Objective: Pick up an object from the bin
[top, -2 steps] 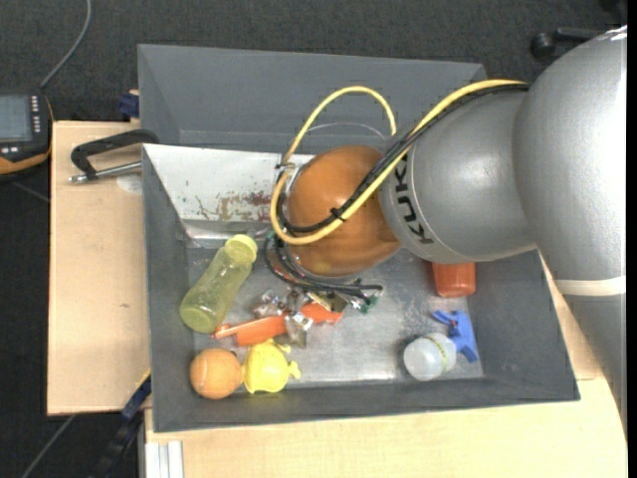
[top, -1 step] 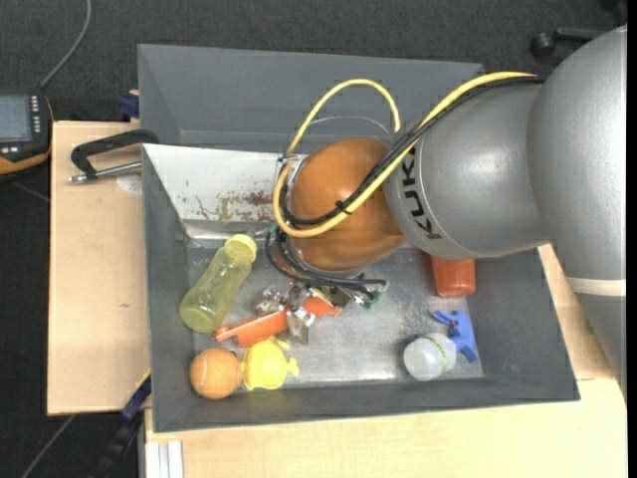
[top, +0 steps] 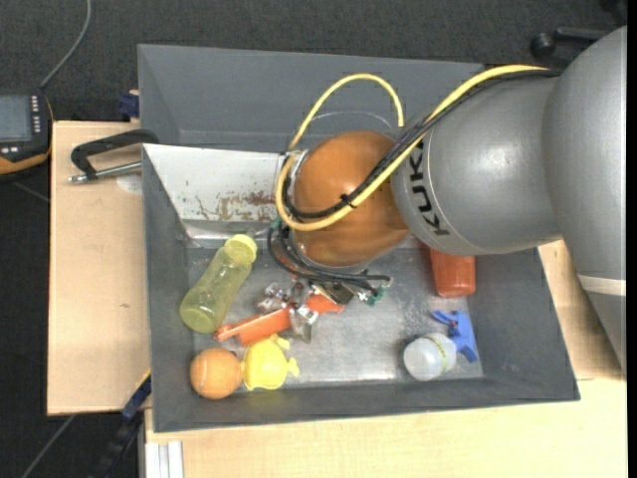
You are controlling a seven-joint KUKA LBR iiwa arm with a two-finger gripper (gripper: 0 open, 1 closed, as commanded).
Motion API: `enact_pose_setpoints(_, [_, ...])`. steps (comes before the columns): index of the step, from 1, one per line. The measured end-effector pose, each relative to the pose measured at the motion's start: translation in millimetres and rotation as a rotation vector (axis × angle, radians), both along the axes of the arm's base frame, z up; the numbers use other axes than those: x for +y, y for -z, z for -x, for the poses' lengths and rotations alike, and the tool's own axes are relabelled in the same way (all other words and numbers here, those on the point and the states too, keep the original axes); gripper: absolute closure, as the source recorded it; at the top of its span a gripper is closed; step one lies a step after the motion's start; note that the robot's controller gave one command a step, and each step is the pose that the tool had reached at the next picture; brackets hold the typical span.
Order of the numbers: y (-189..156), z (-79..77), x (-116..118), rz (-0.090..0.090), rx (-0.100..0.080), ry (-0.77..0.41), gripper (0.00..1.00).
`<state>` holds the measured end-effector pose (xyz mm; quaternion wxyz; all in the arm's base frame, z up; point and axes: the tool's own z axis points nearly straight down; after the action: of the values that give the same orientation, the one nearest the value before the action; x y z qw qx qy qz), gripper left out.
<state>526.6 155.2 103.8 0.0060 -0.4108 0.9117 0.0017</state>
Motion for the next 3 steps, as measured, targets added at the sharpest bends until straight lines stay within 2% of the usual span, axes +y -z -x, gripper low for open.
enact_pose_setpoints(2, [-34, -2.5, 1, -0.004, -0.011, 0.001, 1.00])
enact_pose_setpoints(3, [-37, -2.3, 1, -0.004, -0.010, 0.002, 1.00])
